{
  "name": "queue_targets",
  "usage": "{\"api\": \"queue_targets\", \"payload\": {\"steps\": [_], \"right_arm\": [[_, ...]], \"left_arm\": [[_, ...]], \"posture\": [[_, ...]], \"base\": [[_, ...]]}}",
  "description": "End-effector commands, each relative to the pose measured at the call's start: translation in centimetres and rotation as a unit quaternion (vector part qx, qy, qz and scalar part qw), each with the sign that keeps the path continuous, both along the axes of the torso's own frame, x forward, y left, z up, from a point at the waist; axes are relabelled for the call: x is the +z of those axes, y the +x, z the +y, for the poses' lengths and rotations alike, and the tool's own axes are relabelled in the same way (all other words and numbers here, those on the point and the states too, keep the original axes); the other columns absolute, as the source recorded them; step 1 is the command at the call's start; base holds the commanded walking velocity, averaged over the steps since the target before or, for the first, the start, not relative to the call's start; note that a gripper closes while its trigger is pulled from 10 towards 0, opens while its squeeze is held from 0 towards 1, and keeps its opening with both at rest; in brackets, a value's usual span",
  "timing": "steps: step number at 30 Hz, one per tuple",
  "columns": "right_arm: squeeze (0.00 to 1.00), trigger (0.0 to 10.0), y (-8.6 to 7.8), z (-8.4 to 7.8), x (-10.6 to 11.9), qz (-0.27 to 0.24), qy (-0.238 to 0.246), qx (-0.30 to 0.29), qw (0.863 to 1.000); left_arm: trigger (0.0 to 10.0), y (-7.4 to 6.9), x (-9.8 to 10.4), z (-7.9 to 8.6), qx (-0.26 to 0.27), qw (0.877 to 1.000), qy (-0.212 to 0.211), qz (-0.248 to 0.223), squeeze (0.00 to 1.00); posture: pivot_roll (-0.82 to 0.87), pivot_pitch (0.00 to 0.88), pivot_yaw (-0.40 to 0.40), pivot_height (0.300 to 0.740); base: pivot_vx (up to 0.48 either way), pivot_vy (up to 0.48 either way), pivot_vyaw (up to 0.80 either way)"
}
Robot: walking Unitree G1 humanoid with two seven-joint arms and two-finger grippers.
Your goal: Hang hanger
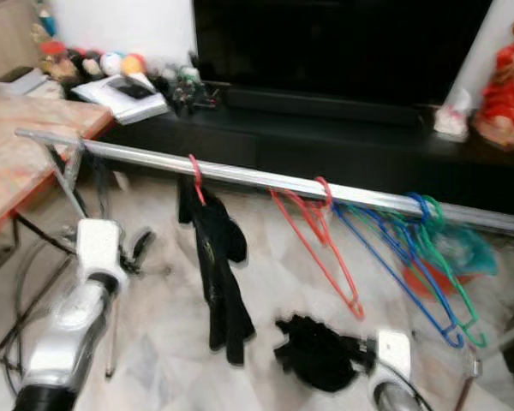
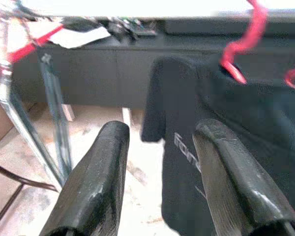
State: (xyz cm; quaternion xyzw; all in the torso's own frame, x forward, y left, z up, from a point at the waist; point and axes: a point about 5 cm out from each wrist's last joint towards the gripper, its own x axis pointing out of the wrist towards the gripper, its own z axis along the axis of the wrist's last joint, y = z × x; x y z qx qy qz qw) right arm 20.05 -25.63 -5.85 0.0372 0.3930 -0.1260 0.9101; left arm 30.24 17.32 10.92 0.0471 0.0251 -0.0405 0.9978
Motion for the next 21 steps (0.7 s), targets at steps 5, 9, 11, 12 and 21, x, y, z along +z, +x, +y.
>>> {"api": "queue_targets", "payload": {"steps": [5, 9, 11, 12, 21], "right_arm": [[0.0, 10.0, -1.4, 2.3, -1.6, 0.051, 0.014, -0.005, 0.999], [0.0, 10.0, -1.6, 2.4, -1.7, 0.055, 0.014, -0.005, 0.998], [0.0, 10.0, -1.4, 2.2, -1.6, 0.055, 0.012, -0.003, 0.998], [0.0, 10.0, -1.3, 2.1, -1.5, 0.053, 0.013, -0.006, 0.998], [0.0, 10.0, -1.6, 1.9, -1.6, 0.062, 0.017, -0.01, 0.998]], "left_arm": [[10.0, -10.7, -15.9, 6.1, -0.021, 0.914, 0.104, 0.392, 0.0], [10.0, -11.2, -16.7, 6.0, -0.007, 0.906, 0.124, 0.405, 0.0], [10.0, -11.5, -17.1, 5.9, -0.001, 0.904, 0.129, 0.407, 0.0], [10.0, -11.6, -17.2, 5.8, -0.004, 0.904, 0.13, 0.408, 0.0], [10.0, -13.0, -18.8, 5.8, 0.021, 0.888, 0.126, 0.441, 0.0]], "posture": [[0.02, 0.0, -0.085, 0.74], [0.02, 0.0, -0.087, 0.74], [0.02, 0.0, -0.087, 0.74], [0.02, 0.0, -0.087, 0.74], [0.02, 0.0, -0.093, 0.74]], "base": [[0.0, 0.0, 0.0], [0.0, 0.0, 0.0], [0.0, 0.0, 0.0], [0.0, 0.0, 0.0], [0.0, 0.0, 0.0]]}}
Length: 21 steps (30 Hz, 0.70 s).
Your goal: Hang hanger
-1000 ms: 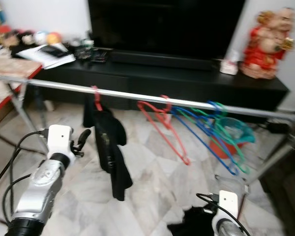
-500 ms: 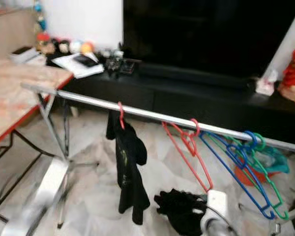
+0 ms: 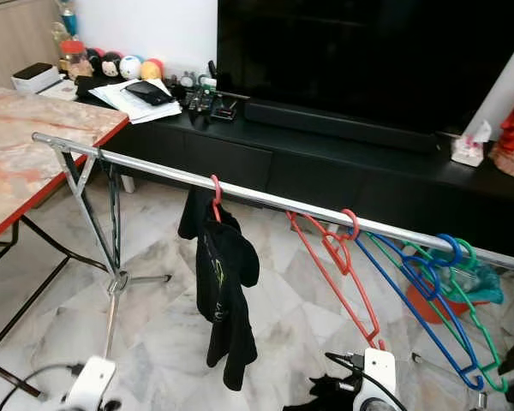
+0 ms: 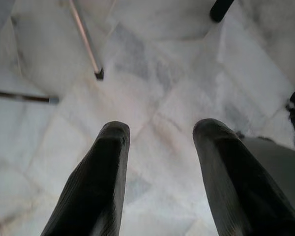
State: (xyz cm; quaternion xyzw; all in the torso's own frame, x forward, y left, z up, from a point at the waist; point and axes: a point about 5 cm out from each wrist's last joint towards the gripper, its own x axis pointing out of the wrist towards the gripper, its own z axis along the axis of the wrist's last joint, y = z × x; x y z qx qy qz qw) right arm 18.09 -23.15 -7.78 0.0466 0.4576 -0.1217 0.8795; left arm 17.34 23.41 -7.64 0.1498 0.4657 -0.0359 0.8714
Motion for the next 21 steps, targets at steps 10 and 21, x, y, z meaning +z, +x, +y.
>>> {"api": "queue_targets", "payload": {"steps": [10, 21], "right_arm": [[0.0, 10.0, -0.2, -0.6, 0.0, 0.007, 0.005, -0.023, 1.0], [0.0, 10.0, -0.4, -0.4, -0.1, 0.011, 0.018, -0.04, 0.999]], "left_arm": [[10.0, -1.9, -1.3, -0.5, 0.029, 0.998, 0.025, 0.04, 0.0], [10.0, -1.6, -1.3, -0.9, 0.017, 0.999, 0.031, 0.038, 0.0]], "posture": [[0.02, 0.0, -0.094, 0.74], [0.0, 0.0, -0.075, 0.74]], "base": [[0.0, 0.0, 0.0], [0.0, -0.124, 0.0]]}}
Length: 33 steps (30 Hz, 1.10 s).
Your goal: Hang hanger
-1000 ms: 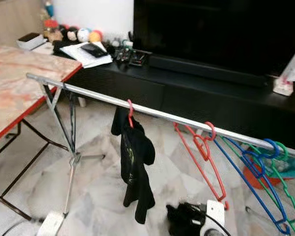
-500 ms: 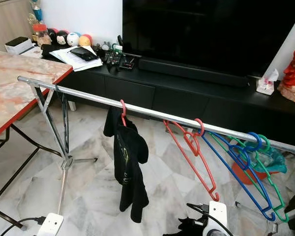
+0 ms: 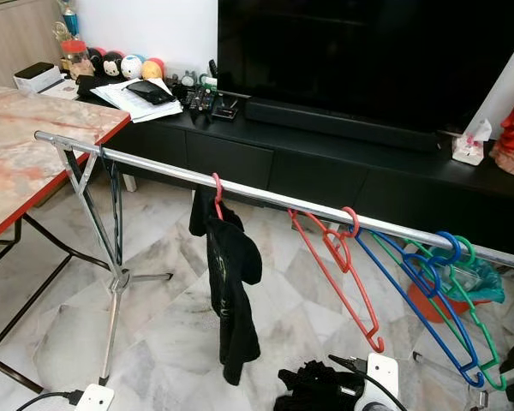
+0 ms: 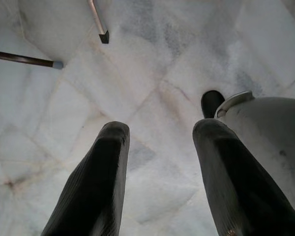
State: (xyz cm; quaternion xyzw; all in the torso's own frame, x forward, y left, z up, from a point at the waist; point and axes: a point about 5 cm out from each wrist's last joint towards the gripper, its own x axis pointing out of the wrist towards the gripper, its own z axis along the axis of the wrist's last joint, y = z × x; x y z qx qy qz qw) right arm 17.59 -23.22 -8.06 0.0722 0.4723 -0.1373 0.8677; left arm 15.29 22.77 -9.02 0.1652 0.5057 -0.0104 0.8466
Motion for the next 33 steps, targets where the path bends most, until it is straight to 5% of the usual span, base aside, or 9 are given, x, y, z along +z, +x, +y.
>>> {"api": "queue_targets", "payload": {"steps": [1, 12, 33], "right_arm": [[0.0, 10.0, 0.11, -0.33, 0.13, -0.005, 0.001, -0.016, 1.0], [0.0, 10.0, 0.36, -0.08, 0.18, -0.011, 0.014, -0.031, 0.999], [0.0, 10.0, 0.14, -0.19, 0.1, -0.005, 0.013, -0.025, 1.0]], "left_arm": [[10.0, 0.54, 0.13, -0.3, -0.005, 1.0, 0.001, -0.005, 0.0], [10.0, 0.81, 0.19, -0.46, -0.004, 1.0, 0.001, -0.007, 0.0], [10.0, 1.09, 0.3, -0.57, -0.007, 1.0, -0.001, -0.013, 0.0]], "posture": [[0.0, 0.0, -0.075, 0.74], [0.0, 0.0, -0.077, 0.74], [0.01, 0.0, -0.081, 0.74]], "base": [[0.0, -0.36, 0.0], [0.0, -0.364, -0.45], [0.0, -0.364, 0.0]]}}
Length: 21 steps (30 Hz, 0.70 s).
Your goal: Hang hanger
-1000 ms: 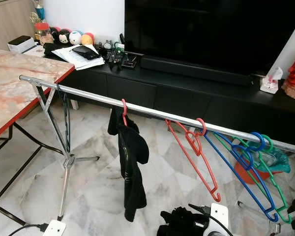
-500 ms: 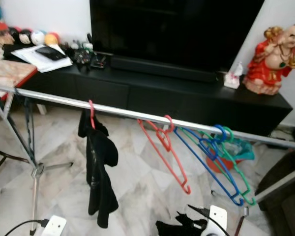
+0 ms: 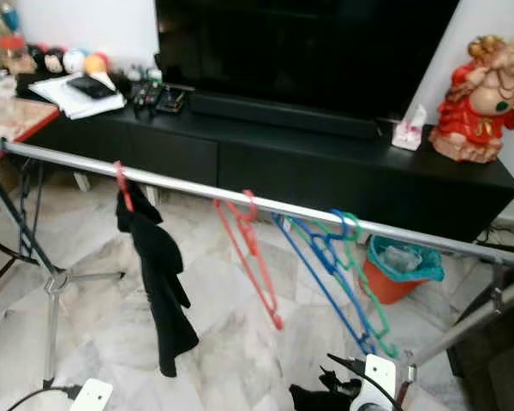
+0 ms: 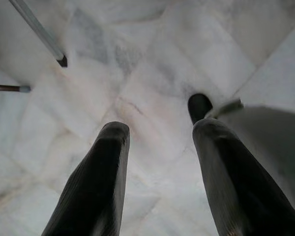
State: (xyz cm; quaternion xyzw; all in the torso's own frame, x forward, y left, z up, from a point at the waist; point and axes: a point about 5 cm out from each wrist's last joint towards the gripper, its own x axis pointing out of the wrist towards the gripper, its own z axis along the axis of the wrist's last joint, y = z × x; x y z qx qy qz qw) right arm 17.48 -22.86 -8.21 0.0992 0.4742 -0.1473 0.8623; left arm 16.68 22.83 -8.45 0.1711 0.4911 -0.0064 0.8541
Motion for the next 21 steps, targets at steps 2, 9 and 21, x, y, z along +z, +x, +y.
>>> {"api": "queue_targets", "payload": {"steps": [2, 9, 21], "right_arm": [[0.0, 10.0, 0.3, -0.5, 0.3, -0.007, -0.004, -0.003, 1.0], [0.0, 10.0, 0.2, -0.6, 0.3, -0.008, -0.004, -0.005, 1.0], [0.0, 10.0, -0.1, -0.4, 0.1, -0.004, -0.003, -0.006, 1.0]], "left_arm": [[10.0, -0.3, -0.3, -0.7, -0.006, 1.0, -0.007, 0.003, 0.0], [10.0, -0.3, -0.3, -0.7, -0.01, 1.0, -0.006, 0.0, 0.0], [10.0, 1.1, 0.4, -0.9, 0.001, 0.999, -0.026, -0.042, 0.0]], "posture": [[0.01, 0.0, -0.083, 0.74], [0.01, 0.0, -0.084, 0.74], [0.01, 0.0, -0.06, 0.74]], "base": [[0.0, -0.364, 0.0], [0.0, -0.363, 0.0], [0.0, -0.054, 0.0]]}}
